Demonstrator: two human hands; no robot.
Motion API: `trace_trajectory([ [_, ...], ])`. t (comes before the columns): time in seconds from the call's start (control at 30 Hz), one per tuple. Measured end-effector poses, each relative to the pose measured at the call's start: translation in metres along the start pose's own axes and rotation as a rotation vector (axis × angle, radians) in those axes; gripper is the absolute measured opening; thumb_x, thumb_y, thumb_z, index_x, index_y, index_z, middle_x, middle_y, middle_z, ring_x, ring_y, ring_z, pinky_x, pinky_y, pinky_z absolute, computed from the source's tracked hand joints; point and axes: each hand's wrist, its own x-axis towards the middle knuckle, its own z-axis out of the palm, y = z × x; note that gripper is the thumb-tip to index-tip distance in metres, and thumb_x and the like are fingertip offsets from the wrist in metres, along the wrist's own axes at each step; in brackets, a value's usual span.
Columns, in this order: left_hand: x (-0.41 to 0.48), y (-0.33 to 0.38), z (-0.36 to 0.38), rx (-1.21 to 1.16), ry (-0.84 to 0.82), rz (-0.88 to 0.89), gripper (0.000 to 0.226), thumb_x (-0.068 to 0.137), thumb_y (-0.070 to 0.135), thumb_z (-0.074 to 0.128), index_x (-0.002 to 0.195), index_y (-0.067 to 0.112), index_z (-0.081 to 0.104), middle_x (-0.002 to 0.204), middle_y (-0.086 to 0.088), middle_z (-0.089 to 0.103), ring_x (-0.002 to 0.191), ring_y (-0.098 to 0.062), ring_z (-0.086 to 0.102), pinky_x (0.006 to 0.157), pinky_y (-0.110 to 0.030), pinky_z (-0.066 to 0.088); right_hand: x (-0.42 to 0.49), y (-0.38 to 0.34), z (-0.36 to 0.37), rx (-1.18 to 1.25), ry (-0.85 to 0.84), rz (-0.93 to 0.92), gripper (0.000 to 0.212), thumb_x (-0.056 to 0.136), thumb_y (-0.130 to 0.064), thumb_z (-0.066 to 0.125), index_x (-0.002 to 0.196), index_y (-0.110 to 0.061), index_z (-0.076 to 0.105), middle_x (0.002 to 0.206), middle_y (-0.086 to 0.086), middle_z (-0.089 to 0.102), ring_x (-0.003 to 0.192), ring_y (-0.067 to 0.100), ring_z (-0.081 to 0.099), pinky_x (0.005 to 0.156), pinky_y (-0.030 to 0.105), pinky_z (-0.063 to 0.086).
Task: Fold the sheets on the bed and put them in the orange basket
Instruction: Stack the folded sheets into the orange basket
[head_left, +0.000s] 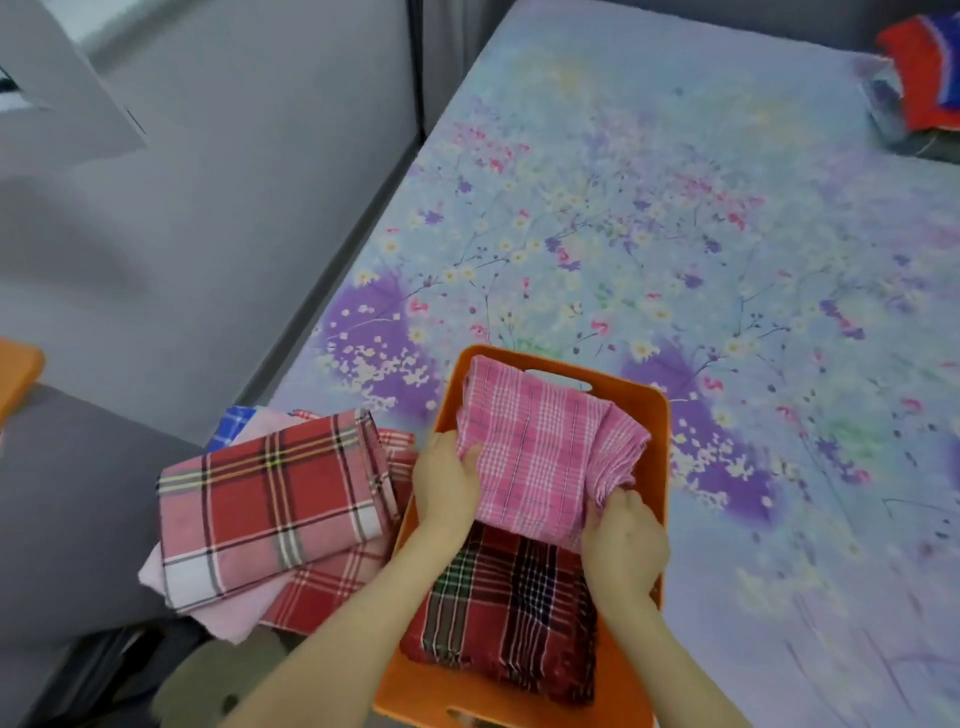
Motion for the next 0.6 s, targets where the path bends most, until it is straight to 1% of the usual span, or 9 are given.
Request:
trace_trajectory([
  [0.07, 0.008, -0.013, 0.016, 0.130, -0.066, 0.020, 0.027, 0.092, 0.007, 0.050, 0.118, 0.001, 0.056, 0.113, -0.018, 0.059, 0.103, -0.034, 0.058, 0.081, -0.037, 0.042, 0.009, 0.004, 0.018, -0.087, -0.103, 0.023, 0.022, 0.058, 0.004, 0.076, 0.072, 0.002, 0.059, 0.057, 0.014, 0.056, 0.042, 0.027, 0.052, 0.040, 0.026, 0.037],
  [0.13, 0.014, -0.019, 0.028, 0.306, -0.164, 0.051, 0.054, 0.090, -0.004, 0.043, 0.142, 0.003, 0.032, 0.139, -0.017, 0.043, 0.120, -0.032, 0.051, 0.092, -0.034, 0.043, 0.016, 0.010, 0.036, -0.135, -0.200, 0.050, 0.049, 0.060, 0.006, 0.070, 0.108, 0.009, 0.061, 0.086, 0.026, 0.065, 0.062, 0.036, 0.063, 0.047, 0.033, 0.048],
  [0.2, 0.015, -0.020, 0.038, 0.390, -0.231, 0.120, 0.070, 0.086, -0.011, 0.041, 0.149, 0.006, 0.016, 0.153, -0.012, 0.022, 0.137, -0.029, 0.031, 0.106, -0.031, 0.033, 0.023, 0.009, 0.043, -0.159, -0.253, 0.011, 0.071, 0.063, 0.002, 0.070, 0.131, 0.004, 0.050, 0.122, 0.031, 0.057, 0.103, 0.044, 0.060, 0.074, 0.046, 0.054],
  [0.23, 0.017, -0.020, 0.043, 0.428, -0.254, 0.181, 0.072, 0.085, -0.011, 0.040, 0.149, 0.007, 0.014, 0.156, -0.010, 0.016, 0.143, -0.027, 0.018, 0.112, -0.029, 0.024, 0.029, 0.006, 0.045, -0.158, -0.234, -0.034, 0.071, 0.069, 0.001, 0.067, 0.136, 0.001, 0.046, 0.133, 0.030, 0.049, 0.118, 0.045, 0.052, 0.089, 0.050, 0.048],
  [0.3, 0.026, -0.021, 0.054, 0.535, -0.303, 0.301, 0.072, 0.086, -0.010, 0.039, 0.150, 0.008, 0.011, 0.158, -0.007, 0.011, 0.146, -0.024, 0.003, 0.116, -0.027, 0.012, 0.045, 0.000, 0.050, -0.140, -0.205, -0.121, 0.063, 0.081, -0.002, 0.055, 0.142, -0.002, 0.038, 0.143, 0.029, 0.037, 0.133, 0.045, 0.036, 0.108, 0.052, 0.032],
  [0.37, 0.038, -0.026, 0.066, 0.623, -0.358, 0.352, 0.070, 0.088, -0.006, 0.037, 0.150, 0.009, 0.008, 0.159, -0.007, 0.005, 0.146, -0.025, -0.002, 0.118, -0.030, 0.008, 0.065, -0.006, 0.055, -0.169, -0.261, -0.219, 0.059, 0.091, -0.011, 0.043, 0.148, -0.007, 0.026, 0.152, 0.025, 0.023, 0.141, 0.041, 0.021, 0.116, 0.051, 0.017],
  [0.47, 0.055, -0.039, 0.087, 0.691, -0.427, 0.352, 0.073, 0.092, 0.003, 0.039, 0.151, 0.015, -0.002, 0.158, -0.007, -0.009, 0.145, -0.025, -0.012, 0.119, -0.035, 0.004, 0.090, 0.000, 0.076, -0.233, -0.380, -0.288, 0.059, 0.100, -0.040, 0.028, 0.152, -0.022, 0.006, 0.158, 0.015, 0.003, 0.145, 0.034, 0.003, 0.116, 0.050, 0.003],
  [0.53, 0.065, -0.051, 0.103, 0.706, -0.464, 0.337, 0.064, 0.100, 0.017, 0.032, 0.150, 0.018, -0.007, 0.158, -0.007, -0.014, 0.144, -0.024, -0.015, 0.120, -0.036, 0.001, 0.098, 0.010, 0.096, -0.292, -0.448, -0.302, 0.063, 0.098, -0.054, 0.016, 0.151, -0.027, -0.006, 0.158, 0.012, -0.009, 0.146, 0.032, -0.007, 0.116, 0.050, -0.003],
  [0.6, 0.076, -0.062, 0.120, 0.682, -0.506, 0.314, 0.055, 0.103, 0.029, 0.020, 0.150, 0.018, -0.007, 0.157, -0.006, -0.015, 0.144, -0.022, -0.016, 0.119, -0.035, -0.002, 0.102, 0.019, 0.116, -0.306, -0.460, -0.297, 0.069, 0.087, -0.063, -0.009, 0.146, -0.028, -0.018, 0.158, 0.012, -0.014, 0.145, 0.032, -0.011, 0.116, 0.050, -0.005],
])
